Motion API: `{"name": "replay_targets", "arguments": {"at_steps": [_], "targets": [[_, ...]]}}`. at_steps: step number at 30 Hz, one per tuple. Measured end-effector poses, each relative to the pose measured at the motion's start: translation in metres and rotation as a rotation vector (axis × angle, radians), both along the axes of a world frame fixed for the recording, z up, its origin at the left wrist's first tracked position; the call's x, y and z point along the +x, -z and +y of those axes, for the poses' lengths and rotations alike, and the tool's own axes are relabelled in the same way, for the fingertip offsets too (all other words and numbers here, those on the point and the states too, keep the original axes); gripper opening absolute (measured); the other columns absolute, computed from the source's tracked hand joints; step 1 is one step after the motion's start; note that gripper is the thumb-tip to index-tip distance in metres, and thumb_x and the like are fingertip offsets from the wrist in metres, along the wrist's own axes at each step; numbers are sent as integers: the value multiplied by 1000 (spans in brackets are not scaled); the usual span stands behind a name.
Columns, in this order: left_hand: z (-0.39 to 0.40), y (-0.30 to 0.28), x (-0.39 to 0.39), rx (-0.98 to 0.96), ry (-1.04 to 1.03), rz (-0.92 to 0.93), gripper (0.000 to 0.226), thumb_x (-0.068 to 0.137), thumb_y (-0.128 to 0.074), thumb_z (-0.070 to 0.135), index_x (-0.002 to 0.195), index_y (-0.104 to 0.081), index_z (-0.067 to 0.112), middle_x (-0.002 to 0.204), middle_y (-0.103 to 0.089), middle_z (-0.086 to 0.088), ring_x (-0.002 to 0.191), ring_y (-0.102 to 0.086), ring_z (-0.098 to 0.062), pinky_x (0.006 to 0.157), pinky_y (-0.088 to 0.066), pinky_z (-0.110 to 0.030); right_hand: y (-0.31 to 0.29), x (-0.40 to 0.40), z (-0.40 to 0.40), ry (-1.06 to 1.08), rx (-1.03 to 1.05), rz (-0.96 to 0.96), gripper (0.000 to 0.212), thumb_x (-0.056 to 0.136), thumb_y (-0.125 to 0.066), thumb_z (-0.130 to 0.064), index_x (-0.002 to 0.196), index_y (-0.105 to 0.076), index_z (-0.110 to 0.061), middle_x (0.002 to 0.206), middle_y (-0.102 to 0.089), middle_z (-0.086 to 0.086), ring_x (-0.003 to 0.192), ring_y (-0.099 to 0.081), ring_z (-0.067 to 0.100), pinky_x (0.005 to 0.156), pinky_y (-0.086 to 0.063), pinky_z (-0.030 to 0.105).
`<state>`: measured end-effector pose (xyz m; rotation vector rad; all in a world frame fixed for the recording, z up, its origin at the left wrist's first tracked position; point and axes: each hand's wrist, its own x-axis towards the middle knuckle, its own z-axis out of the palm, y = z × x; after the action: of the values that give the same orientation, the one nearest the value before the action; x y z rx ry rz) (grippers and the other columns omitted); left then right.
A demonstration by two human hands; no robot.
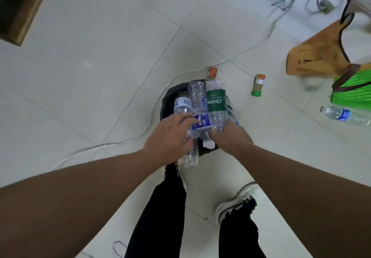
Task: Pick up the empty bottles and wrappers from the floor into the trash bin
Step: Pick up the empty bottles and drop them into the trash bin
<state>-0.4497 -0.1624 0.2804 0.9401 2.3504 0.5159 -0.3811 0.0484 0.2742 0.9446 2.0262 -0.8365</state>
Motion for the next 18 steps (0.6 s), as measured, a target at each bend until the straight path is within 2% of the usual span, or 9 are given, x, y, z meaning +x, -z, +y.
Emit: {"name": "replay_targets", "arguments": {"at_steps": [4, 6, 8, 12, 15, 18], "targets": [[-10, -8, -1, -2, -58, 4, 56, 98, -56, 48, 150, -49, 27, 152, -50, 5, 138, -48, -17, 114, -45, -45, -17, 9, 5, -70, 100, -43, 68, 72, -52, -86, 117, -62, -36, 95, -69, -4, 85, -67, 22, 79, -59, 40], [-10, -11, 0, 5, -87, -4, 56, 98, -55, 51, 150, -47, 30, 152, -49, 7, 139, -46, -16, 114, -45, -44, -22, 13, 10, -93, 130, -61, 75, 67, -47, -93, 114, -62, -36, 93, -68, -4, 85, -67, 23, 79, -59, 40], [-8, -15, 4, 2, -109, -9, 57, 98, -56, 51, 151, -46, 30, 152, -48, 8, 140, -46, -15, 114, -45, -43, -26, 17, 14, -81, 145, -60, 76, 64, -47, -94, 107, -62, -33, 91, -69, -3, 84, -67, 23, 77, -58, 39], [2, -26, 9, -1, -112, 10, 58, 98, -55, 50, 150, -47, 28, 151, -49, 7, 138, -48, -17, 113, -46, -43, -35, 31, 26, -56, 179, -37, 72, 64, -47, -93, 95, -55, -29, 85, -64, -4, 76, -63, 17, 60, -46, 33], [14, -36, 13, -1, -68, 24, 57, 96, -54, 49, 149, -50, 26, 149, -51, 6, 134, -49, -17, 112, -45, -42, -44, 48, 42, -20, 161, -50, 81, 61, -47, -97, 100, -55, -27, 91, -64, -5, 82, -63, 18, 63, -46, 34], [35, -46, 16, -22, 4, 34, 57, 96, -57, 49, 148, -50, 27, 150, -53, 4, 133, -51, -18, 111, -46, -42, -53, 73, 64, 57, 131, -44, 75, 61, -50, -95, 95, -53, -29, 94, -63, -5, 85, -62, 17, 65, -45, 34]]}}
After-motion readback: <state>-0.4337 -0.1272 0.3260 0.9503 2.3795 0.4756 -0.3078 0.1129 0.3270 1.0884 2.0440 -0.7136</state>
